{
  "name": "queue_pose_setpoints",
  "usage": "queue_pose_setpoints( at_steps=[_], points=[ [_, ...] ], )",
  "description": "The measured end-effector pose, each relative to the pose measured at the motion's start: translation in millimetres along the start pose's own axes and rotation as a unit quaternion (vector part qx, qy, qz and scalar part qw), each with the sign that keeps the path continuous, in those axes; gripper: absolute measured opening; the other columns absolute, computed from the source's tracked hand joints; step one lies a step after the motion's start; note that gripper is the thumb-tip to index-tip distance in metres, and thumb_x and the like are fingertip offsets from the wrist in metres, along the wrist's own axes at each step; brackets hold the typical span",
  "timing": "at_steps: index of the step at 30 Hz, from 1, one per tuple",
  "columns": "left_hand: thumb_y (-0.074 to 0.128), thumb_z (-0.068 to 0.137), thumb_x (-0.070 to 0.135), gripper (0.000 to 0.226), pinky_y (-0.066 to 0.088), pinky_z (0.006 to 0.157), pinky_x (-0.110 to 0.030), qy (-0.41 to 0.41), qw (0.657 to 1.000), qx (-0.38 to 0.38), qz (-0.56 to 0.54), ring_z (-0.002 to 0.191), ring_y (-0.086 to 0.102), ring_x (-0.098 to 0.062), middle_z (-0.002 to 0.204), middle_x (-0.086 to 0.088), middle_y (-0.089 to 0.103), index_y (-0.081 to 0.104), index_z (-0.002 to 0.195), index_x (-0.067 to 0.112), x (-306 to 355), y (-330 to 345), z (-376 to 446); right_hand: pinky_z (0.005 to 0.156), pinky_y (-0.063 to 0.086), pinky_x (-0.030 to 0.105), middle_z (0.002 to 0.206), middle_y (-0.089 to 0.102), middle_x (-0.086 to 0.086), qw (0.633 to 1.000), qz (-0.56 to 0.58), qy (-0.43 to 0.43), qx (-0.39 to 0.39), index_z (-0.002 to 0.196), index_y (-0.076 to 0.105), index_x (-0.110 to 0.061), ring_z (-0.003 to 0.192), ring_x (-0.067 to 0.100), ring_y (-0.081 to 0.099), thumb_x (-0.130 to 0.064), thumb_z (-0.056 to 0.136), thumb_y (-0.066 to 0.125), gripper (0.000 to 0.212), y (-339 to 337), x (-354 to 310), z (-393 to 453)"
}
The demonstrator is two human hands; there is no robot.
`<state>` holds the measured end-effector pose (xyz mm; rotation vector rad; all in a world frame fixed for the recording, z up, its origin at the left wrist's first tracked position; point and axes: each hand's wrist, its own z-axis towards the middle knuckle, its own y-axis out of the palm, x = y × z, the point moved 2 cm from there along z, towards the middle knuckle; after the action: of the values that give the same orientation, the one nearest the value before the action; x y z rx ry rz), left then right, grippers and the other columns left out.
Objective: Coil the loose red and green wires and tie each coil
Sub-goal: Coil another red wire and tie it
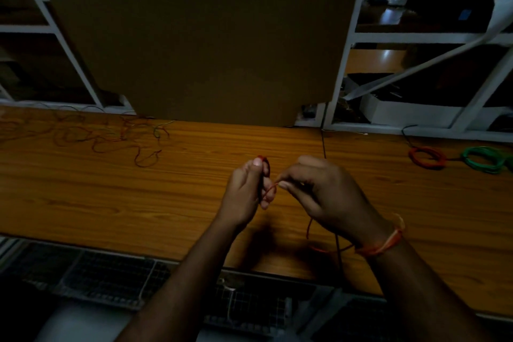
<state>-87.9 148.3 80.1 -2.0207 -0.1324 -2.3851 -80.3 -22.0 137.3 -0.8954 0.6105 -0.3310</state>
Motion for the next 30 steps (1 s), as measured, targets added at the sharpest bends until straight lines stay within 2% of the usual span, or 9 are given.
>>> queue_pose_setpoints(
  at_steps=[4, 9, 12, 14, 17, 21, 25, 30],
  points=[
    [0.031, 0.112, 0.024, 0.033, 0.026, 0.046, -0.022, -0.006, 1.0, -0.008, -0.004, 0.048, 0.035, -0.009, 0.06, -0.004, 0.038, 0.047, 0.09, 0.006, 1.0, -2.8, -1.3, 0.064, 0.051, 0.033, 0.091, 0.061, -0.008, 1.0, -0.003, -0.015, -0.002, 0.102, 0.071, -0.027, 0.082, 0.008, 0.055, -0.035, 0.095, 0.057, 0.017, -3.3, -3.6, 8.3],
    [0.035, 0.111, 0.029, 0.035, 0.017, 0.051, -0.034, -0.012, 1.0, -0.016, -0.016, 0.051, 0.029, -0.011, 0.062, 0.001, 0.037, 0.049, 0.085, 0.011, 1.4, -6.2, -5.5, 0.066, 0.044, 0.023, 0.09, 0.059, -0.011, 0.999, 0.002, -0.019, 0.029, 0.104, 0.072, -0.025, 0.082, 0.005, 0.053, -0.029, 0.096, 0.061, 0.014, -5.3, -2.4, 14.0],
    [0.038, 0.103, 0.044, 0.04, 0.018, 0.05, -0.031, -0.021, 1.0, -0.016, -0.015, 0.051, 0.029, -0.012, 0.061, 0.002, 0.037, 0.053, 0.087, 0.01, 2.3, -8.0, -7.9, 0.067, 0.046, 0.025, 0.092, 0.062, -0.009, 0.999, -0.005, -0.016, 0.04, 0.105, 0.072, -0.022, 0.084, 0.007, 0.054, -0.031, 0.096, 0.058, 0.019, -6.4, 2.1, 15.8],
    [0.038, 0.102, 0.049, 0.042, 0.02, 0.05, -0.03, -0.015, 1.0, -0.018, 0.006, 0.053, 0.03, -0.016, 0.062, -0.002, 0.038, 0.057, 0.081, 0.017, 4.8, -7.7, -10.3, 0.068, 0.045, 0.023, 0.093, 0.062, -0.008, 0.999, -0.006, -0.013, 0.043, 0.104, 0.072, -0.022, 0.084, 0.006, 0.053, -0.03, 0.095, 0.058, 0.018, -6.2, 6.6, 16.7],
    [0.041, 0.102, 0.047, 0.039, 0.023, 0.049, -0.029, 0.0, 0.999, -0.038, 0.022, 0.055, 0.032, -0.018, 0.067, -0.008, 0.039, 0.058, 0.072, 0.029, 9.7, -6.5, -13.5, 0.067, 0.042, 0.018, 0.094, 0.06, -0.012, 0.999, 0.0, -0.001, 0.049, 0.105, 0.071, -0.022, 0.083, 0.001, 0.05, -0.031, 0.095, 0.057, 0.019, -5.8, 13.2, 16.5],
    [0.04, 0.104, 0.042, 0.037, 0.023, 0.049, -0.029, -0.014, 0.996, -0.085, 0.009, 0.054, 0.031, -0.018, 0.066, -0.009, 0.037, 0.056, 0.075, 0.025, 10.5, -5.8, -14.1, 0.069, 0.049, 0.022, 0.094, 0.062, -0.011, 0.998, 0.037, 0.033, 0.044, 0.104, 0.071, -0.023, 0.086, 0.002, 0.056, -0.033, 0.096, 0.058, 0.018, -1.2, 25.8, 15.6],
    [0.044, 0.103, 0.039, 0.035, 0.014, 0.051, -0.036, -0.046, 0.989, -0.116, -0.075, 0.049, 0.027, -0.014, 0.057, 0.002, 0.035, 0.051, 0.078, 0.016, 6.6, -3.6, -13.0, 0.072, 0.046, 0.013, 0.092, 0.065, -0.015, 0.985, 0.133, 0.102, 0.031, 0.102, 0.071, -0.026, 0.09, 0.003, 0.061, -0.028, 0.099, 0.058, 0.013, 9.9, 38.9, 12.0],
    [0.042, 0.102, 0.038, 0.033, 0.014, 0.045, -0.026, -0.063, 0.963, -0.096, -0.244, 0.044, 0.018, -0.009, 0.052, 0.008, 0.027, 0.051, 0.077, 0.017, 6.8, -2.6, -8.2, 0.065, 0.05, 0.036, 0.075, 0.062, -0.003, 0.945, 0.251, 0.208, -0.023, 0.096, 0.071, -0.026, 0.068, 0.011, 0.059, -0.027, 0.104, 0.053, 0.019, 32.7, 57.9, -6.3]
  ],
)
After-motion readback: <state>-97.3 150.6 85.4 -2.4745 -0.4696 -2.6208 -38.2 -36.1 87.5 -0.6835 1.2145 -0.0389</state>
